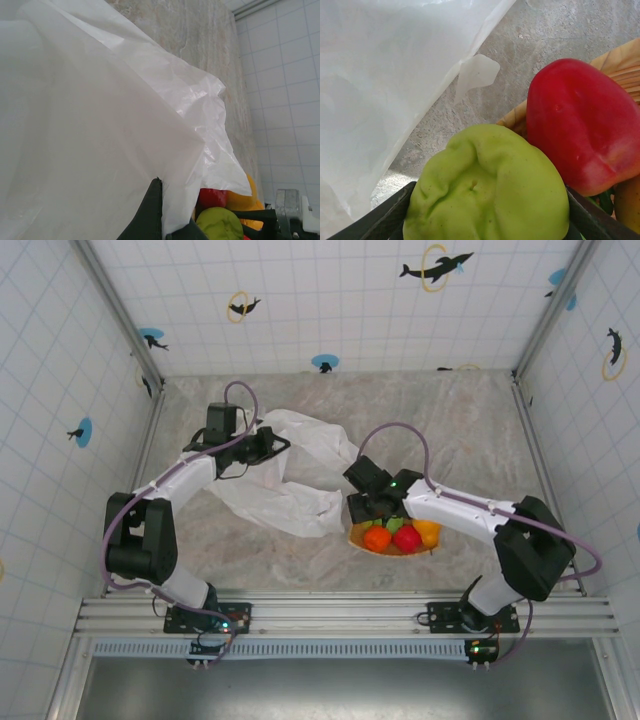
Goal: Place the fruits into the plastic bag
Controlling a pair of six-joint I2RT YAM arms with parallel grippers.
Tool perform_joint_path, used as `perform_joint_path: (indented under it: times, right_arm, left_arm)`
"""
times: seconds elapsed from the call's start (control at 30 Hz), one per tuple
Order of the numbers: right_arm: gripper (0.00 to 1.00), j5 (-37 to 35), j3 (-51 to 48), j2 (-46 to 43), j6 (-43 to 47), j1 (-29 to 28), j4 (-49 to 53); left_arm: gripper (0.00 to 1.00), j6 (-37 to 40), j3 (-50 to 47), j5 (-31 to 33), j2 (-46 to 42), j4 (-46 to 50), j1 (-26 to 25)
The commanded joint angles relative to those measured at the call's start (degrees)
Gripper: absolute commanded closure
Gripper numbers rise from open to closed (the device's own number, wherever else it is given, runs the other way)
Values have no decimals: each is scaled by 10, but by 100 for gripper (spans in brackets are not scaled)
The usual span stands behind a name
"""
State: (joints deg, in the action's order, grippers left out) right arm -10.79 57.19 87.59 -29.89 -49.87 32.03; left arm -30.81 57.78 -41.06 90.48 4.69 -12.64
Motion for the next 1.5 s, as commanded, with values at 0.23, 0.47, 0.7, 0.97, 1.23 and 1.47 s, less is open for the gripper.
perform_joint_path:
  times: [0.23,0.47,0.7,0.97,1.23,1.47]
  right_arm:
    - [43,33,-8,-126,77,3,-115]
    - [46,58,-33,-112,162,36,-190]
    - [47,117,-50,-64,176,36,-248]
    - [47,174,-54,-11,191,10,-327]
    - [47,231,-18,56,226,4,-384]
    - [47,200,-21,94,203,-8,-455]
  left_arm:
    - [100,6,-2,-9,-10,2,4]
    - [100,3,1,-26,-5,1,4]
    - [100,2,2,-28,-2,0,4]
    - [100,-4,4,-37,-4,-2,3]
    - [100,-5,11,-47,-7,4,-6]
    - [100,-24,3,-63,-14,-10,-9]
